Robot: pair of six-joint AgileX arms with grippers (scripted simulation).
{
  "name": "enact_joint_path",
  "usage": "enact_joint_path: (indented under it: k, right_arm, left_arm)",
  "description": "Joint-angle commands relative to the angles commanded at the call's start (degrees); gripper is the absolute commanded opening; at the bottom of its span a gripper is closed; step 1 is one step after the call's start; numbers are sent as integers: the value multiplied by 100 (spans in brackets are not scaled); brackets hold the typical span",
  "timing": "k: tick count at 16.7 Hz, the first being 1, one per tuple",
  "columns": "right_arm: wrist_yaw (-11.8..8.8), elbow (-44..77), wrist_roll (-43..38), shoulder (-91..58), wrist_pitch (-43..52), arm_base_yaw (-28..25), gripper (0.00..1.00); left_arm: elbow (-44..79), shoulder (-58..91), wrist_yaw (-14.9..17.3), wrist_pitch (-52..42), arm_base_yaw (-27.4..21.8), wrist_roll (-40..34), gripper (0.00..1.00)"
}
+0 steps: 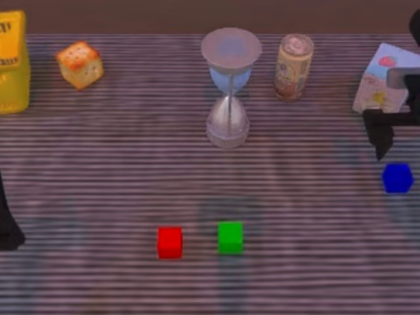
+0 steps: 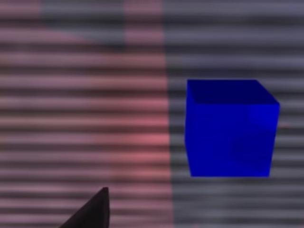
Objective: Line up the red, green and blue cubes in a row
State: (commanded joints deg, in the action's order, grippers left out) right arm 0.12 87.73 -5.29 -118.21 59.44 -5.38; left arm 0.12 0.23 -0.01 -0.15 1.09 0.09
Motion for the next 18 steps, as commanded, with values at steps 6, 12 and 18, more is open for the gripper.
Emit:
enact_joint_path:
  k: [6,12,18]
  right_arm:
    - [0,-3,4,-22,-17,28,100]
    - [3,-580,-8,-524,-1143,0,100]
    - [5,-810,-18,-743,-1546,-8,100]
  left_arm:
    - [-12,-23,1,15,6,-9,100]
    - [-12,-23,1,15,6,-9,100]
    - [-12,-23,1,15,6,-9,100]
